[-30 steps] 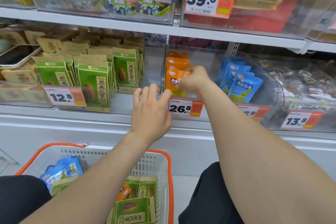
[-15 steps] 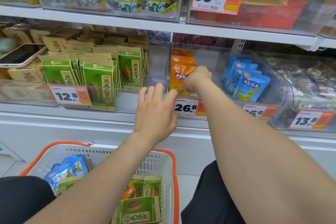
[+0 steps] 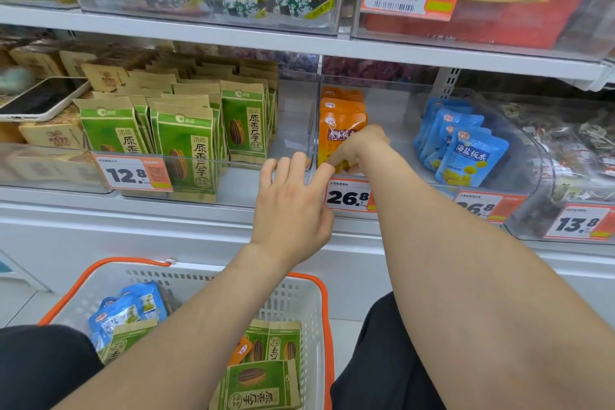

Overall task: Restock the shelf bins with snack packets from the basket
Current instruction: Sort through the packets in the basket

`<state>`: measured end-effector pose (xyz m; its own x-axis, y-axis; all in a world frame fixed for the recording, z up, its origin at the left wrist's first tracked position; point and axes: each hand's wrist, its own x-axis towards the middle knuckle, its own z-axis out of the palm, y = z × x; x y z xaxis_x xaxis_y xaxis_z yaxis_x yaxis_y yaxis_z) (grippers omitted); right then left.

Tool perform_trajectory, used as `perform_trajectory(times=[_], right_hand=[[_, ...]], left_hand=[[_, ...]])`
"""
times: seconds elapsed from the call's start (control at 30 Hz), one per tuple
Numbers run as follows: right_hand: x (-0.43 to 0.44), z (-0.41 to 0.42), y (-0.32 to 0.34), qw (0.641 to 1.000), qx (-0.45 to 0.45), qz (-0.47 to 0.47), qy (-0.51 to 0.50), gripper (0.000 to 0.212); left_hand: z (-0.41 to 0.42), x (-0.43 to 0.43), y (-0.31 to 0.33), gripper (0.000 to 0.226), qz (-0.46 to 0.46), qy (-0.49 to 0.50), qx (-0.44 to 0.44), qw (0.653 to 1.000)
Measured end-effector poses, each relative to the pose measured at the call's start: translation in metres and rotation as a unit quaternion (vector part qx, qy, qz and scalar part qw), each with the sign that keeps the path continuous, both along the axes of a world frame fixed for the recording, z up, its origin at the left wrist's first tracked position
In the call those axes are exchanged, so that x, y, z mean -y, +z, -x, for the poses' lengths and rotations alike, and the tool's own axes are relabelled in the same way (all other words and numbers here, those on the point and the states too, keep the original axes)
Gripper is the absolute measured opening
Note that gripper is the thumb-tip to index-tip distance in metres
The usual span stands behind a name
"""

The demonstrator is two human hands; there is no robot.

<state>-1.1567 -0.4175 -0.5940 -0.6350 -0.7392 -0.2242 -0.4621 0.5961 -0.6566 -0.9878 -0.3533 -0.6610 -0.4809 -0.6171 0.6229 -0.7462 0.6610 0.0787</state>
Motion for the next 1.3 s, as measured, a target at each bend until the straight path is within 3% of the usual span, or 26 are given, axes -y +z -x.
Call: perform_trajectory(times=[0.27,0.47,0.53,0.67,0.73,0.8,0.87,0.97,1.07,1.17,1.3], right_hand=[[-0.007,0.001,0.007,0.989,-0.094,-0.099,0.052,0.083],[-0.024,-0.001,0.012,0.976,-0.091,-0.148,0.133,0.050],[-0.034,0.000,0.013,0.982,-0.109,-0.111,0.111,0.041],[-0.057,-0.009,0.016,0.982,-0.155,0.063,0.085,0.009],[-0.068,-0.021,0.022,0.970,-0.187,0.103,0.112,0.014],[-0.084,-0.039,0.031,0.955,-0.223,0.139,0.137,0.010],[-0.100,-0.060,0.036,0.944,-0.240,0.155,0.165,0.020],[-0.119,-0.097,0.028,0.927,-0.249,0.123,0.254,0.006],[-0.131,-0.127,0.009,0.909,-0.242,0.034,0.338,0.005],[-0.140,-0.148,-0.010,0.871,-0.279,-0.050,0.402,0.015],[-0.145,-0.172,-0.036,0.798,-0.322,-0.168,0.480,0.016]], left_hand=[[-0.002,0.001,0.000,0.044,-0.009,-0.010,0.005,1.000],[-0.010,-0.001,0.000,0.067,-0.041,-0.041,0.015,0.998],[-0.014,-0.003,-0.002,0.076,-0.055,-0.065,0.017,0.996],[-0.025,-0.012,-0.009,0.077,-0.097,-0.125,-0.066,0.985],[-0.034,-0.018,-0.015,0.066,-0.081,-0.122,-0.084,0.986],[-0.045,-0.022,-0.024,0.053,-0.051,-0.100,-0.066,0.991],[-0.058,-0.023,-0.037,0.044,-0.049,-0.089,-0.038,0.994],[-0.079,-0.019,-0.054,0.032,-0.133,-0.080,0.070,0.985],[-0.103,-0.017,-0.070,0.034,-0.267,-0.047,0.234,0.934],[-0.127,-0.019,-0.091,0.035,-0.420,-0.017,0.331,0.845],[-0.148,-0.024,-0.121,0.034,-0.490,0.007,0.428,0.760]])
